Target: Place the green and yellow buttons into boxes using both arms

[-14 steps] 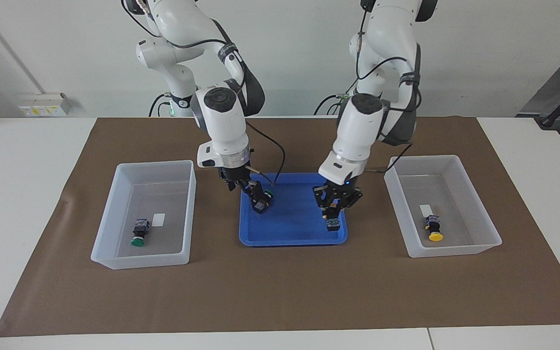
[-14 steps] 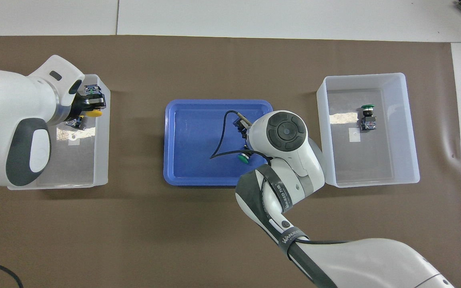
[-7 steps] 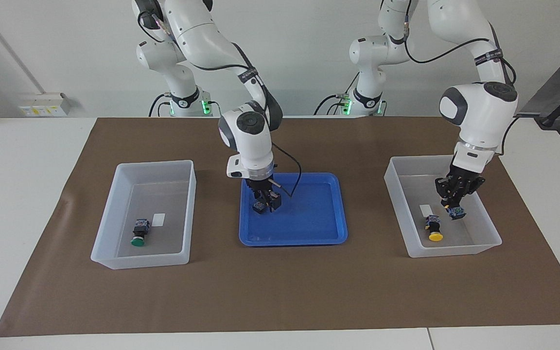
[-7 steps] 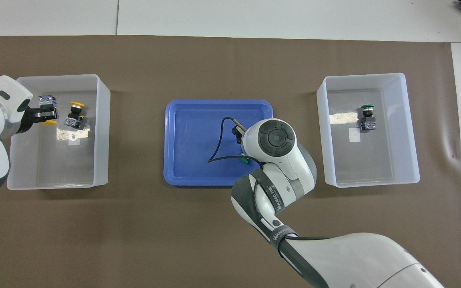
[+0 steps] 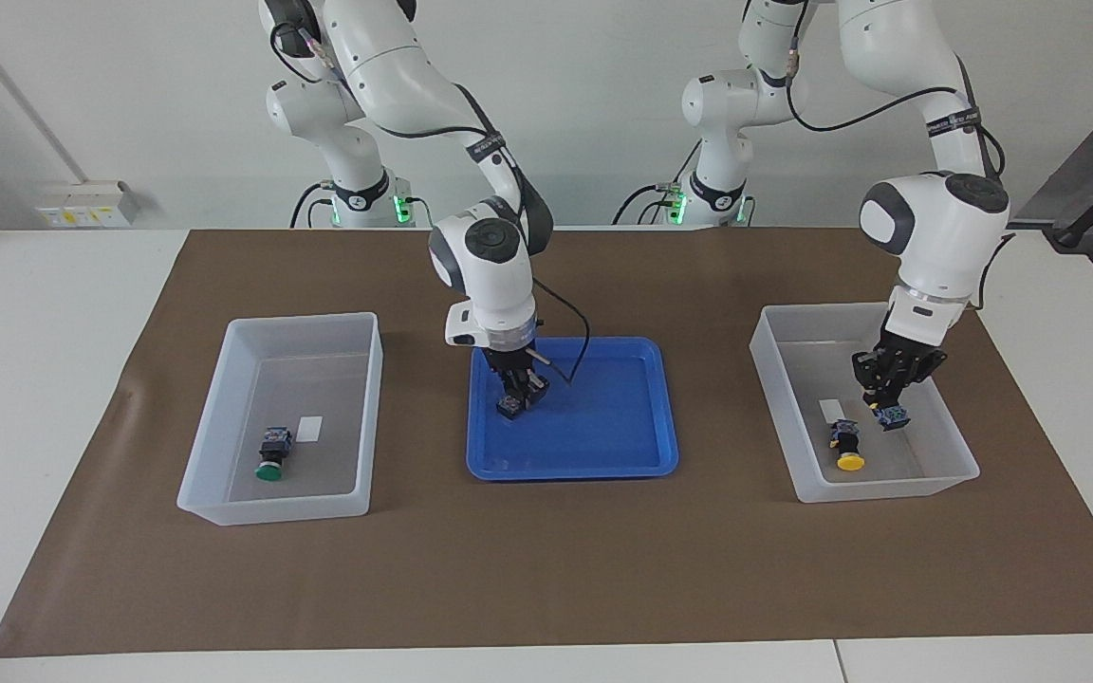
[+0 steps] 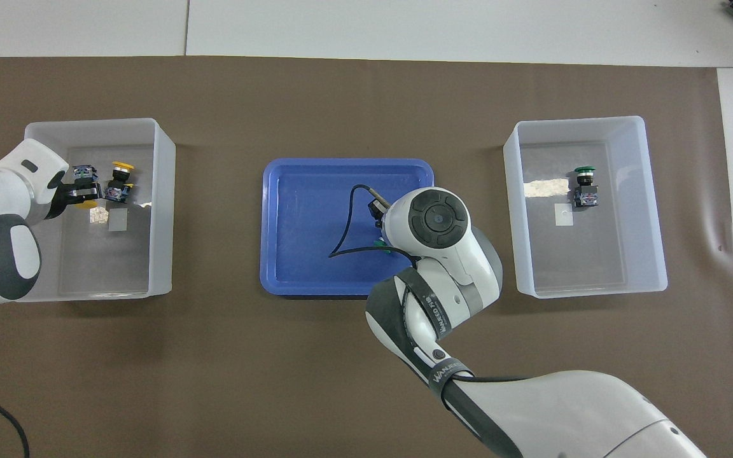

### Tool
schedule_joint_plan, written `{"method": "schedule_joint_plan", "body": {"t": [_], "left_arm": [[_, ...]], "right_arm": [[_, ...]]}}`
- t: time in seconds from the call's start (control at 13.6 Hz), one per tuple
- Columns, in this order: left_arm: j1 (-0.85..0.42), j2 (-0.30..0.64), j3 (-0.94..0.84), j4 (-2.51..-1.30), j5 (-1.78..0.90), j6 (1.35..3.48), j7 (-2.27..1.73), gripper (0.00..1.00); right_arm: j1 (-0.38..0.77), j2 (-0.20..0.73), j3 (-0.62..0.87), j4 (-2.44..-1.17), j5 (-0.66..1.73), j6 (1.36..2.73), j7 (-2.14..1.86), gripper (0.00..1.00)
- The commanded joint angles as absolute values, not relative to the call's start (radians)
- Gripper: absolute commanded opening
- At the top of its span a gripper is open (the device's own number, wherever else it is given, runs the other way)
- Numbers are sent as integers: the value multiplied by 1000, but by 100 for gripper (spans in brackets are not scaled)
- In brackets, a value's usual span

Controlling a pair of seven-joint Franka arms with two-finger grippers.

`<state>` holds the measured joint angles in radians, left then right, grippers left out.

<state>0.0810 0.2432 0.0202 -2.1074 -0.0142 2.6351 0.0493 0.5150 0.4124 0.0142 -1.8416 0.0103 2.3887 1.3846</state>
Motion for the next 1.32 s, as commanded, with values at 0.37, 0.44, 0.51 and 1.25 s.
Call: {"method": "schedule_joint_plan", "body": {"t": [0.37, 0.44, 0.51, 1.25], "left_arm": [[49, 123, 11, -2100, -18, 2530, 68, 100], [43, 77, 11, -2106, -18, 2461, 67, 100], [22, 28, 11, -2108, -18, 2383, 63, 100], [-100, -83, -6, -1843, -9, 1923, 15, 100]], "right_arm": [[313, 233, 11, -1743, -55, 2111, 868, 0], [263, 213, 12, -1753, -55, 2099, 756, 0], [215, 200, 12, -1770, -55, 2082, 613, 0], [-18, 141, 14, -2120, -37, 2302, -31, 0]]}}
